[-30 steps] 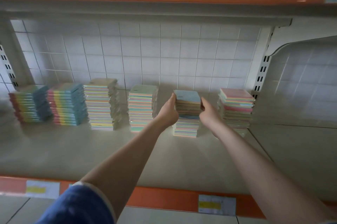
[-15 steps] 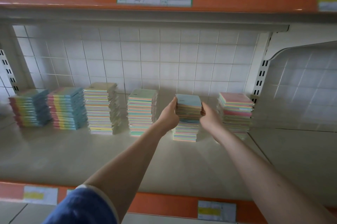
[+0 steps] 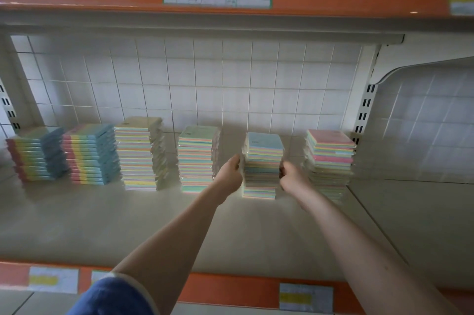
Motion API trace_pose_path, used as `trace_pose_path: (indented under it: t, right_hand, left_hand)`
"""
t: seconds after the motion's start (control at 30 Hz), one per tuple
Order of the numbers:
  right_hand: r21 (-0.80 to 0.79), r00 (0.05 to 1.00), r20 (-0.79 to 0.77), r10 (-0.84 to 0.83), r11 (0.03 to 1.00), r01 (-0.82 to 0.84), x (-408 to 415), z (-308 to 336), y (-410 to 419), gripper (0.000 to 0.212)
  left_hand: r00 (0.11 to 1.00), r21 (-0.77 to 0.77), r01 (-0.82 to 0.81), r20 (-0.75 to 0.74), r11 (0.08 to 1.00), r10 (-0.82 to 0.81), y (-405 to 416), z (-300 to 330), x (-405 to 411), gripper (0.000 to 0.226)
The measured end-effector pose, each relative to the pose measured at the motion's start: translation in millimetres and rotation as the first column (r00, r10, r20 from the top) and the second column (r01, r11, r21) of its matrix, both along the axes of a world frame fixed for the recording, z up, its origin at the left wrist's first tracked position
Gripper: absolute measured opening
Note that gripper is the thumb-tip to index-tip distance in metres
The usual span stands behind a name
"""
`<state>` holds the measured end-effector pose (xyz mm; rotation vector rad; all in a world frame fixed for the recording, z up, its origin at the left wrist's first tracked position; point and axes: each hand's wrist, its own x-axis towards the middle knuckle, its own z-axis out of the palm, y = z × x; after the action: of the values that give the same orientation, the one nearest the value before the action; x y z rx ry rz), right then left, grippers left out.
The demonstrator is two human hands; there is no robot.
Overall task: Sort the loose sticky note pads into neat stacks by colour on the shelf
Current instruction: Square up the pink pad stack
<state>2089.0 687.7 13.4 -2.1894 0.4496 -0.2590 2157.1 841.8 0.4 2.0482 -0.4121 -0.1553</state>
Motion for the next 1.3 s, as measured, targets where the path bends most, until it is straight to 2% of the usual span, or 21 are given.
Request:
trace_pose_path:
  t: [0.1,0.23,0.37,0.53,0.63,0.7,0.8,0.97,1.3]
  right_hand:
    - [0.008,1.0,-0.001,0.017,1.0,-0.017,0.7,0.4,-0.1,0.042]
    - [-0.001,0.999,0.027,0.028,1.0,-0.028,-2.4,1.3,4.1,0.052]
    - [0.011,0.999,0.046,0.025,1.0,-0.026,0.0,-2.1,5.3,0.059]
    - [0.078,0.998,0.054,0.014,0.997,-0.018,-2.7,-1.3,6.4,0.06]
    - [0.145,0.995,0.096,-0.01,0.989,-0.004,-3.2,4.2,6.2,0.061]
    - [0.182,0.991,0.135,-0.009,0.983,-0.016,1.2,8.3,4.1,0.073]
    - [0.207,0.986,0.168,0.017,0.977,-0.052,6.2,16.1,1.1,0.082]
    - [0.135,0.982,0.186,0.022,0.99,-0.048,9.7,19.8,0.0,0.076]
    - [0.1,0.982,0.181,0.054,0.992,-0.073,12.5,20.9,-0.4,0.073]
  left_hand:
    - [0.996,-0.022,0.087,-0.013,0.996,-0.088,-0.2,-11.6,-2.0,0.068]
    - [0.987,-0.079,0.158,-0.023,0.984,-0.16,-0.7,-8.1,-11.4,0.086]
    - [0.988,-0.081,0.133,-0.071,0.988,-0.139,-0.2,-10.3,-13.5,0.088]
    - [0.985,-0.086,0.156,-0.058,0.984,-0.161,-2.0,-19.3,-8.6,0.087]
    - [0.998,-0.087,0.052,-0.033,0.995,-0.055,-1.3,-9.5,-15.0,0.082]
    - [1.0,-0.097,-0.003,0.005,0.995,0.003,-0.5,-3.3,-12.1,0.078]
    - [0.998,-0.095,0.009,0.062,0.995,-0.003,-0.5,5.6,-5.1,0.078]
    - [0.986,-0.087,0.118,0.125,0.989,-0.107,-5.5,9.6,1.4,0.084]
    - [0.975,-0.107,0.194,0.132,0.975,-0.18,-3.9,8.4,5.1,0.092]
